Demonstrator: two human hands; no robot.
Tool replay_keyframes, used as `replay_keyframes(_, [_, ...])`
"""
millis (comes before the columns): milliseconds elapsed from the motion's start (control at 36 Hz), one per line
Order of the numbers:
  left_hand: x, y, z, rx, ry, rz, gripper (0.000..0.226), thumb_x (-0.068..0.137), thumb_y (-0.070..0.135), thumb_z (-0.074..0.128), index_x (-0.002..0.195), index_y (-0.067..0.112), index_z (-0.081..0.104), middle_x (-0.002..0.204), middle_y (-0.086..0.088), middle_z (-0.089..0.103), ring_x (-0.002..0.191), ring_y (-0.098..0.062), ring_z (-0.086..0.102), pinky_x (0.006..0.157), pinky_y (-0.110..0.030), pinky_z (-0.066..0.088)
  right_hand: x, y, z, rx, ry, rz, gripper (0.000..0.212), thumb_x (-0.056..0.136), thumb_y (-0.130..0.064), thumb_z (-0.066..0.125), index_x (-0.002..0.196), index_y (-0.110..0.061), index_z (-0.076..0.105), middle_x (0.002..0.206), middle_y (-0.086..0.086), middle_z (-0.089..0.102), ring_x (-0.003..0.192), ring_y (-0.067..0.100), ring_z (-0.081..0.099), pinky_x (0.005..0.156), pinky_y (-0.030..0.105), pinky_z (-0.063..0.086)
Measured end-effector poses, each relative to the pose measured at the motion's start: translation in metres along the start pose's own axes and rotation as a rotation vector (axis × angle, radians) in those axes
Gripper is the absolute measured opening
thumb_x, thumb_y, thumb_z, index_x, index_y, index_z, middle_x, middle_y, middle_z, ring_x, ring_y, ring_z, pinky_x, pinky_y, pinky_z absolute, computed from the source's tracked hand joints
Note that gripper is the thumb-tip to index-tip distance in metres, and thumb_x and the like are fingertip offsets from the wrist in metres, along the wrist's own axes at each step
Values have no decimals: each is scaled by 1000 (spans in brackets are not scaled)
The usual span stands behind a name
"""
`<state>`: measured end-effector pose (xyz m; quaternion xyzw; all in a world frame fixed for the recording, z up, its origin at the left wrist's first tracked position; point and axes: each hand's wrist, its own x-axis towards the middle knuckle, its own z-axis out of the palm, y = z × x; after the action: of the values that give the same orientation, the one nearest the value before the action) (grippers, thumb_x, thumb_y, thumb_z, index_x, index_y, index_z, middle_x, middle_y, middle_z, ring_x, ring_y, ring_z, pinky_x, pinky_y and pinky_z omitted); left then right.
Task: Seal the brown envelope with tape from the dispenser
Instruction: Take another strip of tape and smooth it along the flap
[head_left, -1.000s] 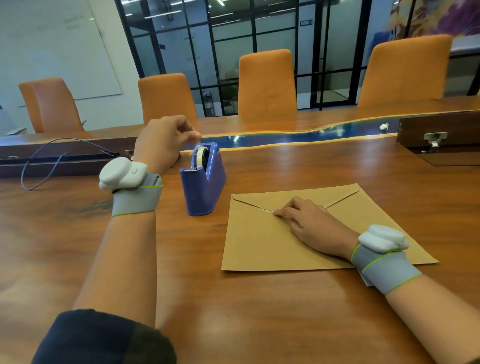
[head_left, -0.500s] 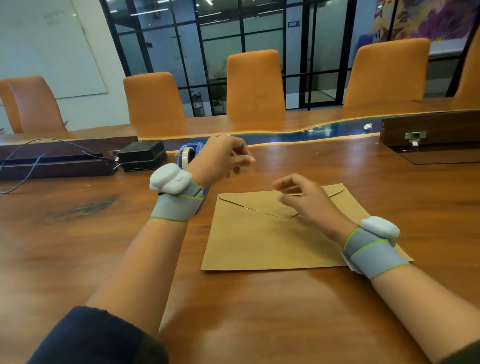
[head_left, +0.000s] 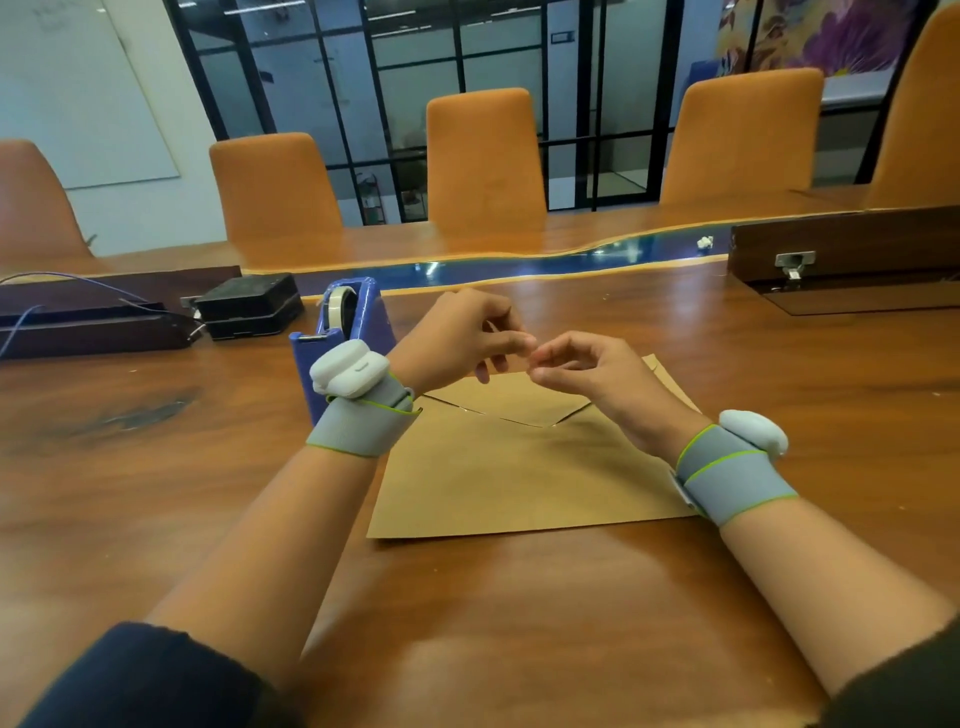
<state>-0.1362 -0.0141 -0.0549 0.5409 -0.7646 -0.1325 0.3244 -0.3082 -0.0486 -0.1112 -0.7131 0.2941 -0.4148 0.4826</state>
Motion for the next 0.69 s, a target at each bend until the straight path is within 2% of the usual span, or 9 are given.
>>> replay_keyframes(139, [0,1,7,-5,-28,-19,15,84,24,66,83,10,67,67,4,63,51,4,60,45,-10,48,1,3,-10,-64,11,-7,12,79,-9,72,77,-21,70,72,-5,65,64,-5,58,64,1,44])
replay_keyframes(222, [0,2,15,0,-38,-21,15,83,26,67,81,11,67,66,4,64,52,3,61,46,-12,50,3,3,-18,-127,5,1,19,77,-9,73,71,-26,69,70,-5,67,63,-6,59,65,5,46])
replay_keyframes(278, [-1,3,21,-1,-42,-21,13,82,28,67,80,15,66,73,-3,69,59,-4,65,50,-17,54,3,3,-24,-168,1,15,16,77,-11,74,71,-25,70,70,-4,67,65,-2,59,66,8,47])
replay_keyframes(361, [-1,3,27,-21,-50,-44,13,82,29,68,80,16,66,85,-12,73,71,-23,71,58,-26,57,3,4,-31,-199,9,8,9,77,-13,74,78,-22,71,72,-4,66,63,-3,57,63,5,46])
replay_keyframes(472, [1,6,31,-156,4,-62,9,83,22,67,76,16,66,80,-14,72,68,-16,69,56,-17,56,2,5,-34,-234,48,68,16,79,-20,73,93,-14,66,78,-1,62,61,7,56,49,7,43])
replay_keyframes(556, [6,9,34,-273,50,-82,10,84,16,66,74,15,66,79,-17,71,70,-19,69,63,-17,58,1,6,-38,-233,48,151,11,83,-27,68,82,-18,62,73,-2,65,56,7,58,51,17,41])
replay_keyframes(639, [8,10,36,-309,93,-79,8,83,15,68,74,14,68,78,-15,70,70,-18,68,69,-20,59,0,6,-41,-160,76,189,17,86,-28,65,72,-18,63,63,-4,64,51,2,57,52,18,39])
replay_keyframes(694, [8,10,37,-315,120,-65,6,81,14,70,76,12,69,78,-14,70,69,-15,67,68,-17,58,-1,5,-43,-78,53,230,22,87,-31,62,70,-18,65,60,-6,64,51,3,57,55,18,38])
